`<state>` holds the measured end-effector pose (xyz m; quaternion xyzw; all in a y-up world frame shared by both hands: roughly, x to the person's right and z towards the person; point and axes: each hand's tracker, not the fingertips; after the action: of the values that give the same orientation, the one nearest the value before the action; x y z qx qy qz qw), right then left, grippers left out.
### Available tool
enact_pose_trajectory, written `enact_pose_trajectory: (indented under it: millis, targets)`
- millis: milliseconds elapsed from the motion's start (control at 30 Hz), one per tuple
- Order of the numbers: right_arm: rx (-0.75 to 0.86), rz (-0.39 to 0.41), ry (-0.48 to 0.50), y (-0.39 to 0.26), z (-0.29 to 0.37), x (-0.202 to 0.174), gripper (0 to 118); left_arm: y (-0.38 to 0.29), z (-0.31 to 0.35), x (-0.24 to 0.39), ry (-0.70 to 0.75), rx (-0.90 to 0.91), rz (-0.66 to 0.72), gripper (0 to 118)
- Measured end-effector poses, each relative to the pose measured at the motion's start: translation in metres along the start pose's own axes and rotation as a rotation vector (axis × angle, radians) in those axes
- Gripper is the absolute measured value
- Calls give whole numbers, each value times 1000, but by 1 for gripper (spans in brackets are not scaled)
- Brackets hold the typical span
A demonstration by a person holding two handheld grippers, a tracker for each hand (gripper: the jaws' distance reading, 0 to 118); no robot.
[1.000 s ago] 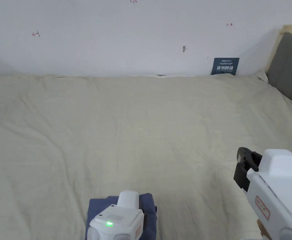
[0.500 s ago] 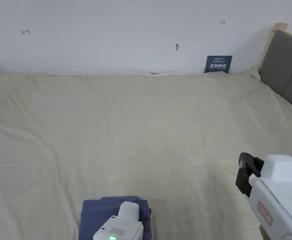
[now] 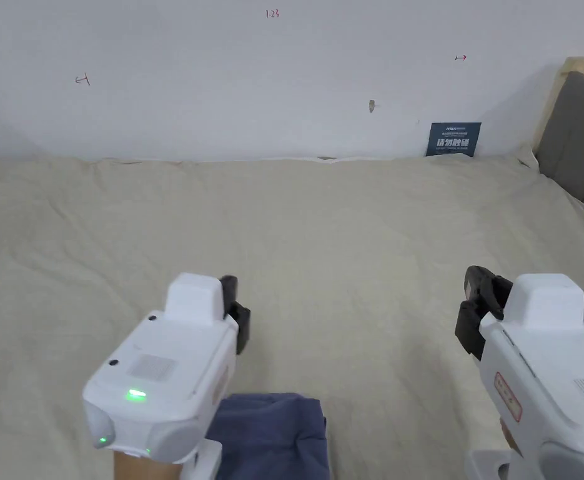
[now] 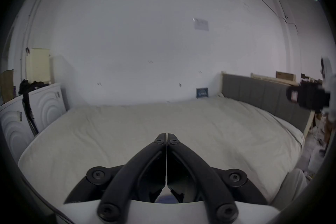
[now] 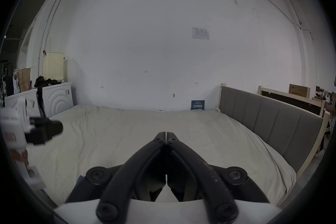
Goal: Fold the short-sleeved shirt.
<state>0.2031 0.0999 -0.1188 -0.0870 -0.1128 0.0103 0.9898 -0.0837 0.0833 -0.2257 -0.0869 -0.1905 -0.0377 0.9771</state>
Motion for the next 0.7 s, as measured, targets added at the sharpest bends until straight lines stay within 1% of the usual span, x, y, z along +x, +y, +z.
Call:
enact_pose_trajectory:
  millis: [67,200,400,567,700]
  targets:
    - [17,6,0,4,2,-9,1,10,6,-18,47,37,-9,0]
    - [33,35,-11,6,1,-21,1,14,14,-51,161,88,-75,0]
    - [39,44,-6,6,-2,-32,1,8,25,-95,258,98,-19,0]
    - [39,51,11,6,-5,-38,1,6,34,-112,296,104,11,0]
    - [38,54,21,6,-7,-42,1,5,34,-115,305,102,6,0]
